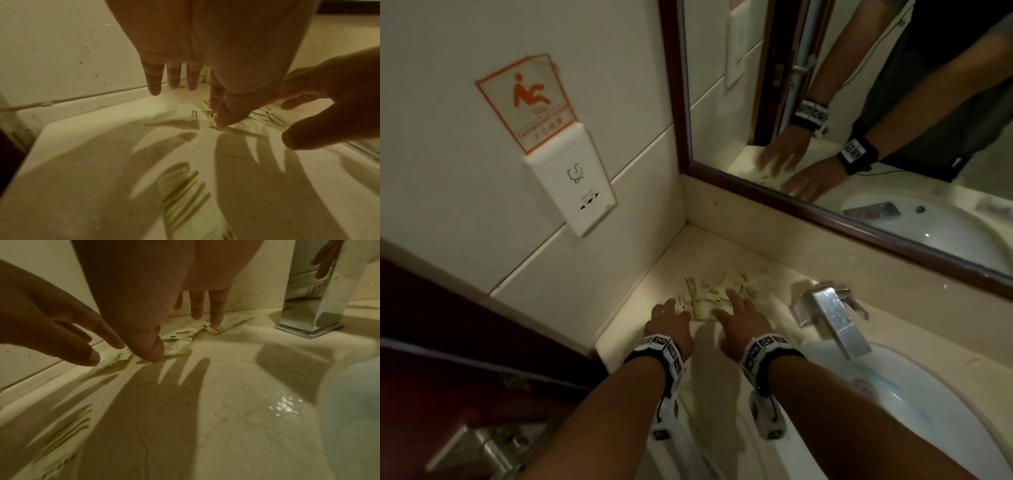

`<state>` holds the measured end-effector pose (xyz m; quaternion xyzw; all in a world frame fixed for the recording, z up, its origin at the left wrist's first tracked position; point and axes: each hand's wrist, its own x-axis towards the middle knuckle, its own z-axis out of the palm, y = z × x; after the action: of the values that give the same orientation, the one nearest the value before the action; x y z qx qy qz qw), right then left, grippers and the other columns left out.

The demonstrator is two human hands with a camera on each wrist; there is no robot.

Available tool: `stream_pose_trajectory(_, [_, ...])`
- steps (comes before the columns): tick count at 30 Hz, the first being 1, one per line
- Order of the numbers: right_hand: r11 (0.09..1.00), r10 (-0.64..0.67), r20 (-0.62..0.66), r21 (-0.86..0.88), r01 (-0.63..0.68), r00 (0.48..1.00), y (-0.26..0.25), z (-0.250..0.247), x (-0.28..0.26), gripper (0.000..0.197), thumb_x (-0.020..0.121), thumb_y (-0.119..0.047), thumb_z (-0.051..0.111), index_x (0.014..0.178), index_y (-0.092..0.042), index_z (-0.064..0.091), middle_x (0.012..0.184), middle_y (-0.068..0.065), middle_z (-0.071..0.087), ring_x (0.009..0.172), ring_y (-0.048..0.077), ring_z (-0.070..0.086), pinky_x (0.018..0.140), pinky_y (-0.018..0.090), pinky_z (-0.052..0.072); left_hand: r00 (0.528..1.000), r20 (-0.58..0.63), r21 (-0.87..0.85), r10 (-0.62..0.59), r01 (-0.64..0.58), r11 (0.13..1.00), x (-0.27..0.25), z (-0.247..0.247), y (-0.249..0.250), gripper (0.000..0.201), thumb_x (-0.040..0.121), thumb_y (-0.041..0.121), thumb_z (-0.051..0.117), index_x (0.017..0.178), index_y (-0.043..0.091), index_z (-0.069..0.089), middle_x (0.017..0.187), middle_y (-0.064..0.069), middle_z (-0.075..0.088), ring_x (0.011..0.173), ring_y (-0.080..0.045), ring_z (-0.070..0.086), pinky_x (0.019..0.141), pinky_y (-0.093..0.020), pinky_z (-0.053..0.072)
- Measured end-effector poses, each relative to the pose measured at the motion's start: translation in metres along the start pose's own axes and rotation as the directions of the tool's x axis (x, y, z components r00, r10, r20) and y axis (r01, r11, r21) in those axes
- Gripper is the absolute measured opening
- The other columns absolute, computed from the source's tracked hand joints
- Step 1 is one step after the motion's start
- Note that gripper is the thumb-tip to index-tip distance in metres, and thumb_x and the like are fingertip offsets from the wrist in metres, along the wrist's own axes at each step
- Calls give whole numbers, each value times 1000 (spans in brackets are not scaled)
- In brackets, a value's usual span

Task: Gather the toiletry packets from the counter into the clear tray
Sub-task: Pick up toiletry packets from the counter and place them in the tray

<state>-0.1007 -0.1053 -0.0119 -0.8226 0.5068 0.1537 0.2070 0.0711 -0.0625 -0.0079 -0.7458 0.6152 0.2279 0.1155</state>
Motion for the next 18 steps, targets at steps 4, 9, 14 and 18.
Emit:
stream_pose_trajectory(4, [1000, 19, 85, -21, -17, 996, -2, -4, 24, 74, 87, -32, 61, 151, -44, 25, 165, 5, -19, 151, 37, -1, 116, 51, 30, 996, 92, 17, 0, -2, 1000, 15, -4, -8, 59, 88, 38, 57, 144, 38, 39, 164, -6, -2, 148, -36, 2, 116, -50, 27])
stream_pose_trajectory(9, [997, 75, 168, -13, -74, 983, 0, -9, 42, 79, 87, -39, 66, 152, -48, 21, 165, 6, -18, 152, 35, -3, 118, 50, 27, 983, 185, 14, 1, -3, 1000, 27, -1, -11, 61, 89, 41, 57, 146, 41, 34, 163, -5, -6, 148, -41, 0, 117, -54, 24])
stream_pose_trajectory(14, [996, 89, 150, -36, -85, 985, -2, 1, 39, 84, 85, -38, 68, 154, -37, 19, 166, 7, -7, 150, 35, 10, 115, 49, 29, 970, 244, -42, -8, 19, 999, 31, 9, -14, 68, 91, 41, 57, 151, 42, 26, 164, -3, -11, 149, -41, 3, 118, -52, 23])
stream_pose_trajectory(18, [998, 70, 107, -8, -70, 992, -1, 8, 31, 82, 85, -32, 65, 153, -29, 20, 166, 3, 2, 147, 32, 22, 115, 46, 32, 973, 228, 19, -30, 26, 999, 30, 13, -12, 70, 91, 41, 54, 154, 33, 23, 165, -3, -5, 146, -37, 14, 116, -48, 29])
